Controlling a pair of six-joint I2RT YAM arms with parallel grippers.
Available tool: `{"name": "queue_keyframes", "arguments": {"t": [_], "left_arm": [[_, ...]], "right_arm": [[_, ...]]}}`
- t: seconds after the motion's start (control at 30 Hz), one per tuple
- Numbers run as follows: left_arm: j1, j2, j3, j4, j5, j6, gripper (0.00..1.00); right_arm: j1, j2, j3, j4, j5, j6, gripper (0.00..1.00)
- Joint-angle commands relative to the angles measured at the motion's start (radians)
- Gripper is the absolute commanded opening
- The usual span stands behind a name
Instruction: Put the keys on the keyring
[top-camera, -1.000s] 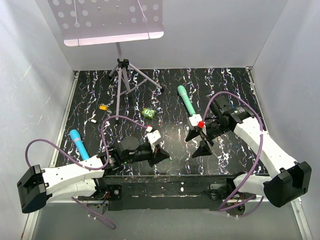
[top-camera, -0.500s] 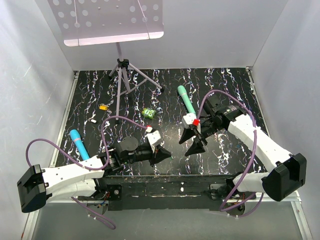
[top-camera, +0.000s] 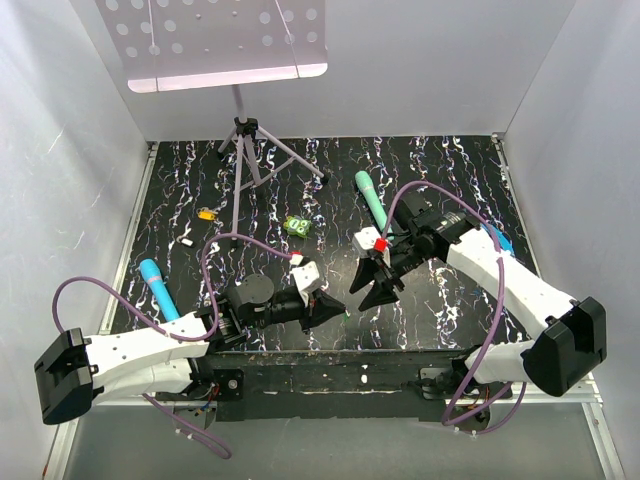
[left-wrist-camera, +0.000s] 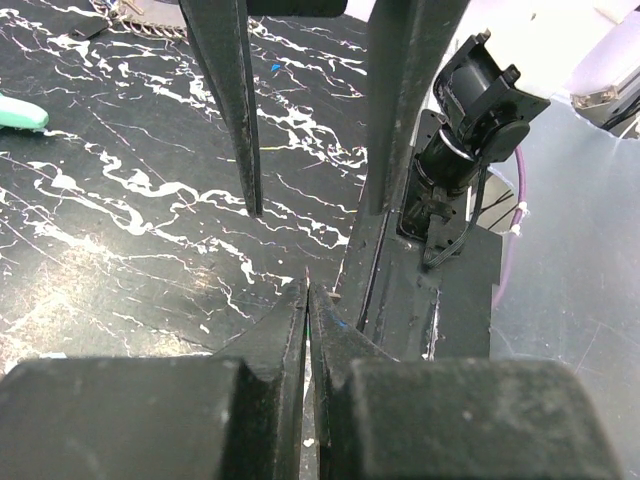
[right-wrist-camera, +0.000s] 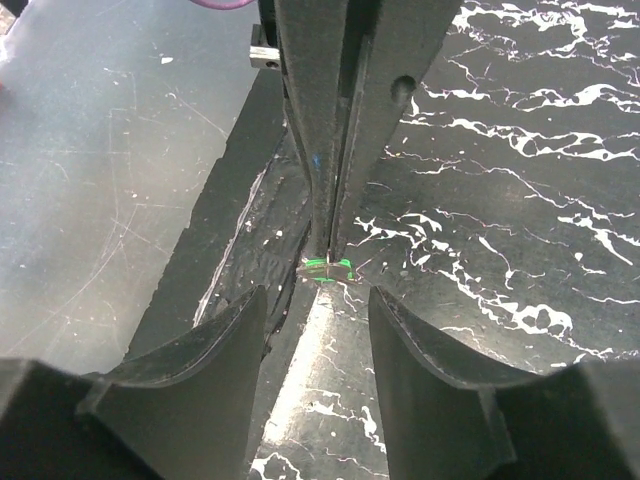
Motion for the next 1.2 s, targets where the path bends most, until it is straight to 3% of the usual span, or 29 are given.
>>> {"name": "queue_keyframes", "arguments": {"t": [0.0, 0.73, 1.17], "left_arm": [[-0.005, -0.017, -0.017, 0.053, 0.001, -0.007, 0.0], [-0.006, -0.06, -0.056, 0.108, -0.038, -0.028, 0.0], [-0.005, -0.059, -0.065, 0.134, -0.042, -0.039, 0.0]], "right_arm": [[0.011, -0.004, -0.016, 0.063, -0.003, 0.064, 0.52], [0.049, 0.006, -0.042, 0.128, 0.0, 0.145, 0.38], [0.061, 0.012, -0.05, 0.157, 0.005, 0.181, 0.36]]}}
